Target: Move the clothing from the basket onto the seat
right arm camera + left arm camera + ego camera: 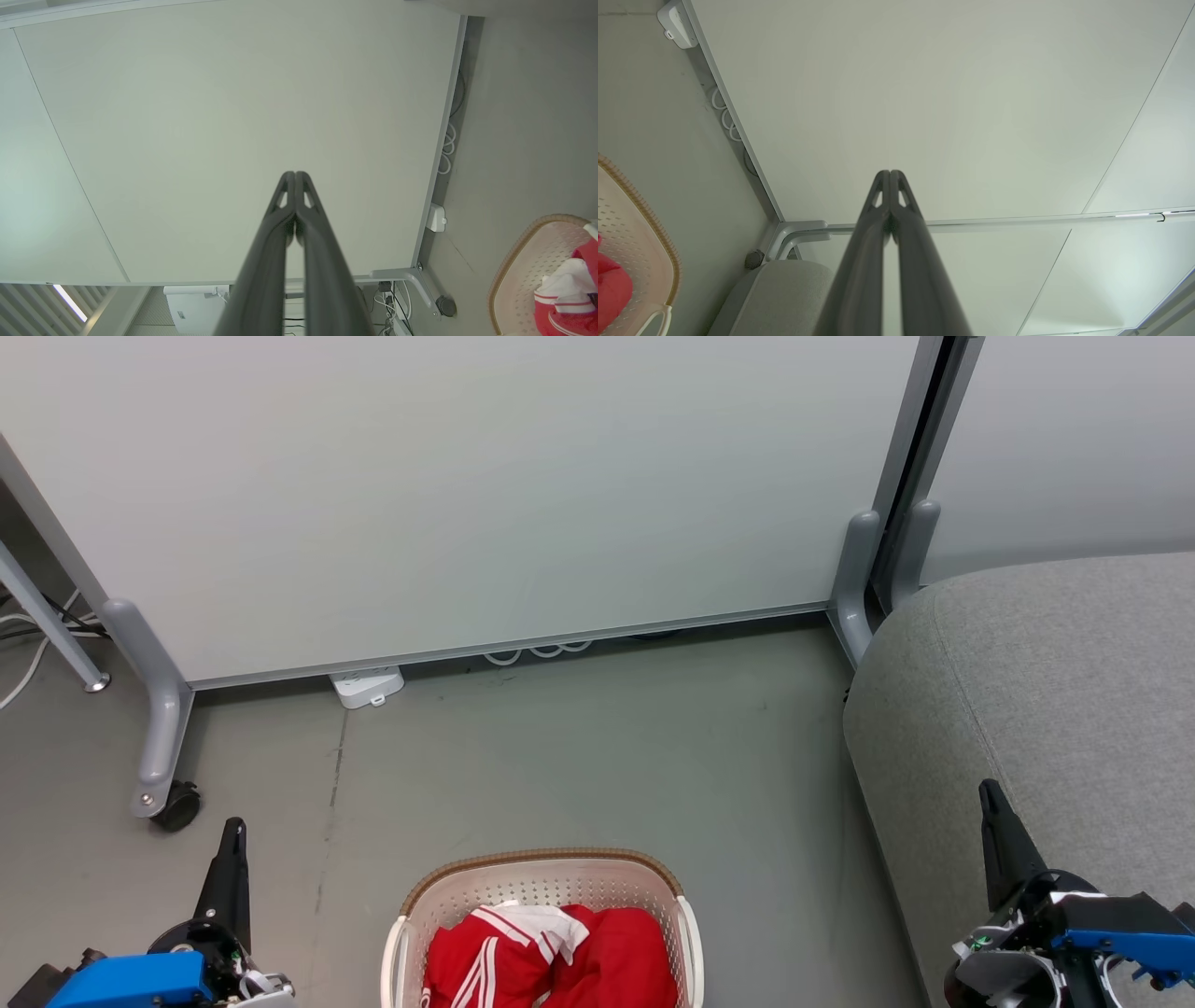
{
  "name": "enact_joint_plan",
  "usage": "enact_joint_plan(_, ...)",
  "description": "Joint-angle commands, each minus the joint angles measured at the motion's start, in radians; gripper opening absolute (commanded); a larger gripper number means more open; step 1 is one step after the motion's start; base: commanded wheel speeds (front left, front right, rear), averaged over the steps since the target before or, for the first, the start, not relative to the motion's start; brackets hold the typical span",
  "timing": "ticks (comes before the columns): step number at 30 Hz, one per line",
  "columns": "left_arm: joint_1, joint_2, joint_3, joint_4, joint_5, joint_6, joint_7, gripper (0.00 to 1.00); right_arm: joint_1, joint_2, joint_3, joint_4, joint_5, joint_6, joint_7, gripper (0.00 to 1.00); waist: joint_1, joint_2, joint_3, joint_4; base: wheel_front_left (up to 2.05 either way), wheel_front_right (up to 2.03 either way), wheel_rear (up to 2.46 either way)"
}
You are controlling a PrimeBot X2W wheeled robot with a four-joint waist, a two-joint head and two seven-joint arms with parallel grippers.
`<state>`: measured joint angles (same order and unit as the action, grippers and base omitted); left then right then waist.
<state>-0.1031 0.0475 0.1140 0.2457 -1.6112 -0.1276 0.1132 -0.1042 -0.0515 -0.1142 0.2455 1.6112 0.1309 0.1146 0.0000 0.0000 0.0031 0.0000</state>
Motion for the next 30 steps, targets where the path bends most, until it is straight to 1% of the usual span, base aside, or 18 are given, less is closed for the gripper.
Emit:
enact_joint_plan(1, -0.012, 0.006, 0.002, -0.003, -0.003, -0.007, 0.004, 0.0, -0.01, 0.003, 0.0, -0.003, 0.003, 0.0, 0.002, 0.0, 0.0, 0.0, 0.0, 0.0, 0.0, 0.0, 0.0)
enact_joint_plan(14, -0.012, 0.006, 0.002, -0.003, -0.003, -0.007, 0.004, 0.0, -0.01, 0.003, 0.0, -0.003, 0.003, 0.0, 0.002, 0.0, 0.0, 0.0, 0.0, 0.0, 0.0, 0.0, 0.0)
enact_joint_plan(15, 0.0, 0.0, 0.0, 0.0, 0.0, 0.0, 0.0, 1.0, 0.0, 0.0, 0.0, 0.0, 0.0, 0.0, 0.0, 1.0, 0.0, 0.0, 0.0, 0.0, 0.0, 0.0, 0.0)
enact_joint_plan(16, 0.002, -0.001, -0.001, 0.003, 0.001, 0.001, -0.001, 1.0, 0.002, 0.0, 0.0, 0.004, 0.0, 0.0, -0.001, 1.0, 0.0, 0.0, 0.0, 0.0, 0.0, 0.0, 0.0)
enact_joint_plan(17, 0.009, -0.004, -0.001, 0.014, 0.0, 0.002, -0.001, 0.0, 0.011, 0.001, 0.001, 0.014, 0.0, 0.0, 0.0, 0.0, 0.0, 0.0, 0.0, 0.0, 0.0, 0.0, 0.0)
enact_joint_plan(18, 0.016, -0.007, -0.002, 0.023, 0.001, 0.002, -0.001, 1.0, 0.019, 0.002, 0.001, 0.023, 0.0, 0.0, -0.001, 1.0, 0.0, 0.0, 0.0, 0.0, 0.0, 0.0, 0.0)
enact_joint_plan(25, 0.013, -0.01, -0.011, 0.028, 0.03, 0.002, -0.032, 1.0, 0.021, 0.002, 0.01, 0.032, -0.032, 0.0, -0.031, 1.0, 0.0, 0.0, 0.002, 0.001, 0.0, 0.0, 0.0)
enact_joint_plan(30, 0.001, -0.008, -0.015, 0.02, 0.096, 0.002, -0.056, 1.0, 0.011, 0.002, 0.017, 0.028, -0.091, 0.0, -0.056, 1.0, 0.0, 0.0, 0.003, 0.002, 0.0, 0.0, 0.0)
